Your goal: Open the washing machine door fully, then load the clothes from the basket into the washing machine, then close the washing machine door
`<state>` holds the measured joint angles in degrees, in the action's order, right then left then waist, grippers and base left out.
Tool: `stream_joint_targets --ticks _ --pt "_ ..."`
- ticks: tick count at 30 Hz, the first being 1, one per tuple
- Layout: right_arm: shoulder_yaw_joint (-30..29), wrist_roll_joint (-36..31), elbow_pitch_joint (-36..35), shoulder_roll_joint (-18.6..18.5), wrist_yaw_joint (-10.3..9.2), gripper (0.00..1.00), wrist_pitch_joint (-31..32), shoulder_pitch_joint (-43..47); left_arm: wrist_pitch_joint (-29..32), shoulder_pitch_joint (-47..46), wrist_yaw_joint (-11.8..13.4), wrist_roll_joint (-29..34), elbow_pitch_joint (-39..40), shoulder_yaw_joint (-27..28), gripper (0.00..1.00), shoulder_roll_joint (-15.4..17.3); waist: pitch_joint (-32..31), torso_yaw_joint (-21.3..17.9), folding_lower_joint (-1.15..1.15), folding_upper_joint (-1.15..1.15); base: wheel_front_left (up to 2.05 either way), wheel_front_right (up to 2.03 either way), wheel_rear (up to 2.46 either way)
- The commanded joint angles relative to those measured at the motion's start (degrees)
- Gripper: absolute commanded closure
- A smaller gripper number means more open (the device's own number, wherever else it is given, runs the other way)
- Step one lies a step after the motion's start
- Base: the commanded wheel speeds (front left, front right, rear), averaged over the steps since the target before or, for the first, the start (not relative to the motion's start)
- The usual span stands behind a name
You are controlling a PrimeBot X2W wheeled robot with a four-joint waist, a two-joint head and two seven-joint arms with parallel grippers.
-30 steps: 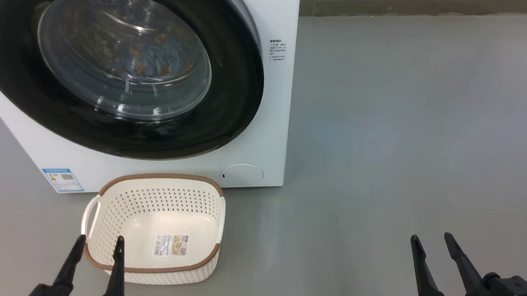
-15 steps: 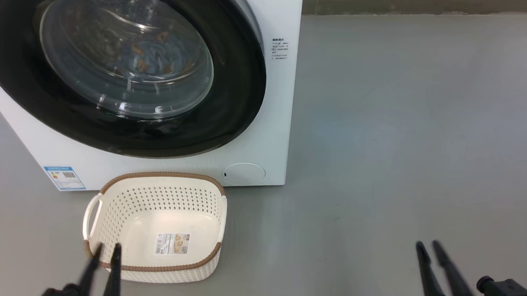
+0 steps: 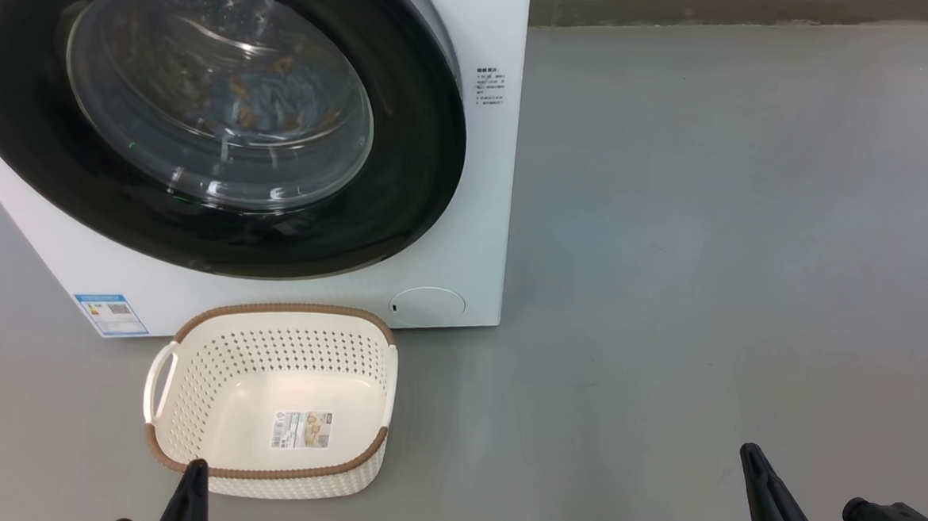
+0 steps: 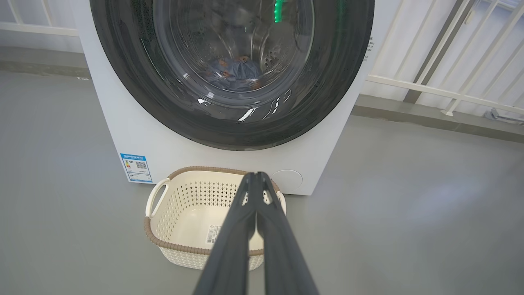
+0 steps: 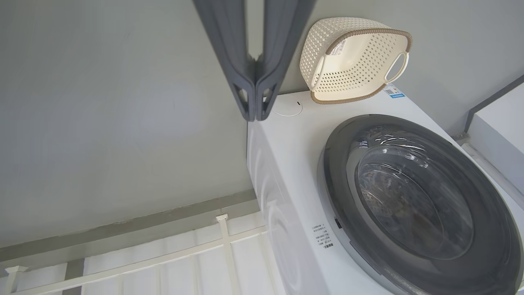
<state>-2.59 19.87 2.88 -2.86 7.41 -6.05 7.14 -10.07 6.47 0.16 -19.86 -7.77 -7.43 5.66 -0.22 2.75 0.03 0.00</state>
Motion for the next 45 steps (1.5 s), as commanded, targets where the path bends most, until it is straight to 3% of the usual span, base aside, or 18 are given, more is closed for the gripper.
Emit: stream_joint_targets --ticks 1,45 --pt "0.09 1.78 -1.08 -0.37 0.01 1.0 0.14 -1.14 0.2 -1.81 -0.58 -1.42 0.83 0.91 1.0 0.6 0.04 -0.03 -0.02 0.0 0.0 0.0 0.0" --pt "-0.39 30.1 3.64 -1.02 0.03 1.0 4.09 -5.83 6.55 -6.06 -3.33 -29.0 -1.96 5.97 1.0 -0.68 0.19 -1.09 -0.02 0.0 0.0 0.0 0.0"
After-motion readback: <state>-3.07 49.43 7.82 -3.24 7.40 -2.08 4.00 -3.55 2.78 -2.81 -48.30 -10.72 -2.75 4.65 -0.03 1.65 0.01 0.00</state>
